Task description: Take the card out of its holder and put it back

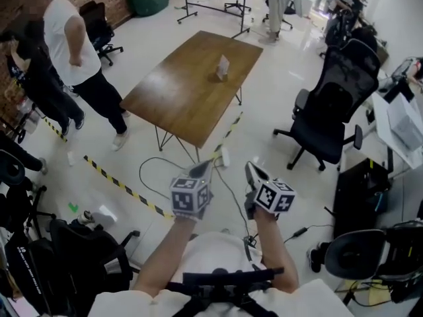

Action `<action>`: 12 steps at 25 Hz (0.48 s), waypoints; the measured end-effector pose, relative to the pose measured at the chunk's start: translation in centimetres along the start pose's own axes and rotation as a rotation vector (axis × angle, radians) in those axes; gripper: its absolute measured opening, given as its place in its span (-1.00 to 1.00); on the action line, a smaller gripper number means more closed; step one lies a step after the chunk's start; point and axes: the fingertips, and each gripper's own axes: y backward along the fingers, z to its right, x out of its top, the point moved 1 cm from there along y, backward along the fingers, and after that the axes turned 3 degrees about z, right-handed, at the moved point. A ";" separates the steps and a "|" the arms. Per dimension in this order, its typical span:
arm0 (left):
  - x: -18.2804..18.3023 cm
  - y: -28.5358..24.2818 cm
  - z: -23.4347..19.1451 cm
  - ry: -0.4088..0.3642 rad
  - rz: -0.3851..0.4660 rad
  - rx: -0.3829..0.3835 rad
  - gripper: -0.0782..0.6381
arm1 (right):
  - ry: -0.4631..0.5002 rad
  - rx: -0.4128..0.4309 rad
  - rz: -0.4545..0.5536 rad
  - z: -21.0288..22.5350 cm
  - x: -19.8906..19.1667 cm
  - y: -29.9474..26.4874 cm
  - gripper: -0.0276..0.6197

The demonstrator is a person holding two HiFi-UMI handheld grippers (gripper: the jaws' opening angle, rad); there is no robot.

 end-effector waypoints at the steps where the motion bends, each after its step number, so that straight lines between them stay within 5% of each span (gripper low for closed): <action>1: -0.1 -0.2 0.3 0.005 0.002 0.006 -0.79 | 0.003 0.009 -0.004 0.3 0.2 0.1 -0.91; 12: -0.3 -2.5 2.1 0.031 0.001 0.058 -0.79 | -0.008 0.044 -0.032 3.5 1.3 0.3 -0.91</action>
